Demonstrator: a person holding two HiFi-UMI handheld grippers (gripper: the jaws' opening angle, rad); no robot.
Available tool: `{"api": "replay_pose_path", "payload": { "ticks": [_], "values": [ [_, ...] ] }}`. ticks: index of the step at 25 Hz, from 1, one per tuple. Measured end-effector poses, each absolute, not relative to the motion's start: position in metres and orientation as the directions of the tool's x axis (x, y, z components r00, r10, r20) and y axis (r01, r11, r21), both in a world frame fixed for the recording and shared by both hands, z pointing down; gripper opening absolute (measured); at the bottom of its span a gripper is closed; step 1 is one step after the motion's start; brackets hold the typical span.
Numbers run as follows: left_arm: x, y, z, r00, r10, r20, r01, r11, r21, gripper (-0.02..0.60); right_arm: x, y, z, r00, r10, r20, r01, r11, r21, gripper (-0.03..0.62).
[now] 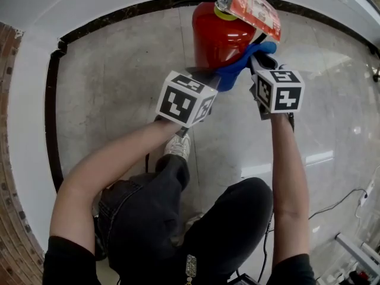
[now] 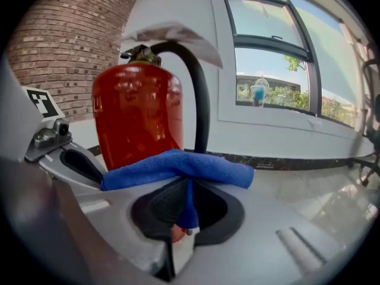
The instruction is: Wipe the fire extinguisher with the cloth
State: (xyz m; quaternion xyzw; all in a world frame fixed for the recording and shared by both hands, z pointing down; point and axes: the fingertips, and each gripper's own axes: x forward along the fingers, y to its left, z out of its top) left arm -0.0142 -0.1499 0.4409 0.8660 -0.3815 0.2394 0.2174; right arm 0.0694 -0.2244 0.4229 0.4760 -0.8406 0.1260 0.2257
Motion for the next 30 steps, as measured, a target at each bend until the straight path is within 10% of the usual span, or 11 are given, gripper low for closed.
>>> {"api": "replay_pose_path", "payload": {
  "ticks": [30],
  "values": [
    [-0.103, -0.241, 0.488, 0.449, -0.68, 0.58, -0.873, -0.472, 0.122, 0.012, -0.024, -0.144, 0.491, -0.618, -0.469, 0.631, -0.64, 0.766, -0.058, 0.026]
  ]
}}
